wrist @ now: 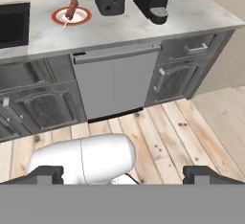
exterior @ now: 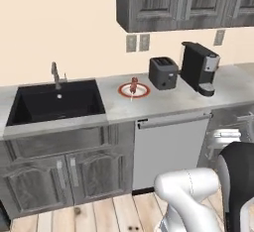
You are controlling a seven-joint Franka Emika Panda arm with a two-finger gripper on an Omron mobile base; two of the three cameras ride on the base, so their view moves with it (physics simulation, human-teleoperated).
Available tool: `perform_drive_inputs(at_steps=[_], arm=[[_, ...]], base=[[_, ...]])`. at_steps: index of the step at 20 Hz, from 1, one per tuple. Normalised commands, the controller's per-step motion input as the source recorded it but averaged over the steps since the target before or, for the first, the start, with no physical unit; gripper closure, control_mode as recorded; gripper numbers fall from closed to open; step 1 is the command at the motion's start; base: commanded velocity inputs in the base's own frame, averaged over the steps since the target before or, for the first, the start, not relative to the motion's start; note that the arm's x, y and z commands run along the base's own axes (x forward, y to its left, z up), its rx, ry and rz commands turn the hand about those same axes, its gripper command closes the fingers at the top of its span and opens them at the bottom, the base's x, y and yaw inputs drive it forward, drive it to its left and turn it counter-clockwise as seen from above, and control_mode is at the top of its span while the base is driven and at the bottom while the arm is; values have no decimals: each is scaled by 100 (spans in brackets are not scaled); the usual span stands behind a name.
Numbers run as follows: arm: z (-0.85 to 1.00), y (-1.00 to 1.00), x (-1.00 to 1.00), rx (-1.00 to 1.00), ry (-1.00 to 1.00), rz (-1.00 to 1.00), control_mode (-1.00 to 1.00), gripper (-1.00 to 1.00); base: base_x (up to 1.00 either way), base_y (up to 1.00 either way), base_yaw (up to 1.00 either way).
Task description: Place the cold items (broccoli and mushroom) from the fridge in one tupperware on the dining counter. Place the warm items (hot dog and kebab skewer) in the stove area in another tupperware.
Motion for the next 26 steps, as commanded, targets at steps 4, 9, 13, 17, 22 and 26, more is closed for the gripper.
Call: perform_drive_inputs(at_steps=[4,9,13,17,22,26], arm=[[0,0,0,0,0,0,100,-100],[0,0,0,0,0,0,100,-100],[0,0,0,0,0,0,100,-100],[0,0,0,0,0,0,100,-100],[0,0,0,0,0,0,100,-100],[0,0,44,0,0,0,-100,-100]], base=[[83,47,0],[79,38,0],[77,41,0],[64,29,0],[55,1,0],[35,0,0]])
